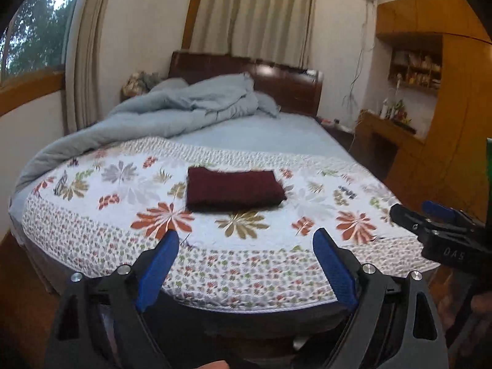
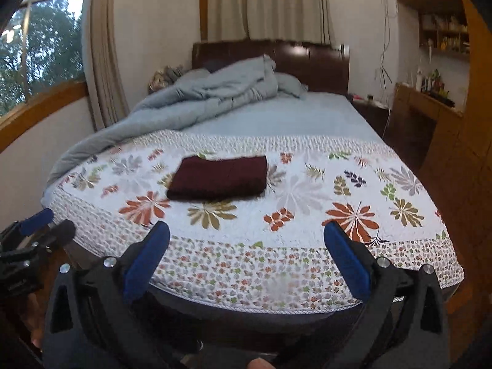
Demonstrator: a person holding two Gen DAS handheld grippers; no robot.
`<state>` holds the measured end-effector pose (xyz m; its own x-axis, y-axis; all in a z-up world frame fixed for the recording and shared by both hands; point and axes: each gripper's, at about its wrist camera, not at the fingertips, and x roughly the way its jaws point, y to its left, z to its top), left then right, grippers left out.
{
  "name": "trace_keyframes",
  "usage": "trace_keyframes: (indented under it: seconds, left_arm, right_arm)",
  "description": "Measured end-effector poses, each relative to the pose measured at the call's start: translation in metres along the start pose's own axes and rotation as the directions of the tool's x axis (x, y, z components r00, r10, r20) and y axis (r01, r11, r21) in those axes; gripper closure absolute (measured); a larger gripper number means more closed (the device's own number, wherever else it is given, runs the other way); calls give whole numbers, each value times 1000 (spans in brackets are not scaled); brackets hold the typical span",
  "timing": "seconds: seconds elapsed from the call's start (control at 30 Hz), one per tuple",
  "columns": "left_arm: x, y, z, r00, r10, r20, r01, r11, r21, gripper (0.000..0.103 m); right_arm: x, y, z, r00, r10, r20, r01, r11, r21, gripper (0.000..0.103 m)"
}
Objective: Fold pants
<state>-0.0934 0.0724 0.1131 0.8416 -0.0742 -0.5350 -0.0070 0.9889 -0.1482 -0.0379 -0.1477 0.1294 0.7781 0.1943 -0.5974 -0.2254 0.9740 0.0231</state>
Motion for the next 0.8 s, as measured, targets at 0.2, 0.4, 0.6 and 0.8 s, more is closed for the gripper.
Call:
trace_keyframes:
  seconds: [0.2,0.4,0.6,0.8]
  left_arm:
    - [-17,0,2,998,58,15,-58,998,-27,14]
    - [-7,5,-6,998,66,-24,-67,997,-30,14]
    - [22,10,-15,995,54,-85,-57,998,-33,14]
    - [44,18,-17,990,22,-138,-32,997,-68,14]
  right_arm:
    - [-21,5,-5,1000,-13,25,14,1000,-22,3]
    - [-8,3,-15,999,-38,10,39,999,-36,3]
    - [21,0,-25,998,-31,-46,30,999,-30,3]
    - [37,1,-24,998,-18,-57,16,999,-28,3]
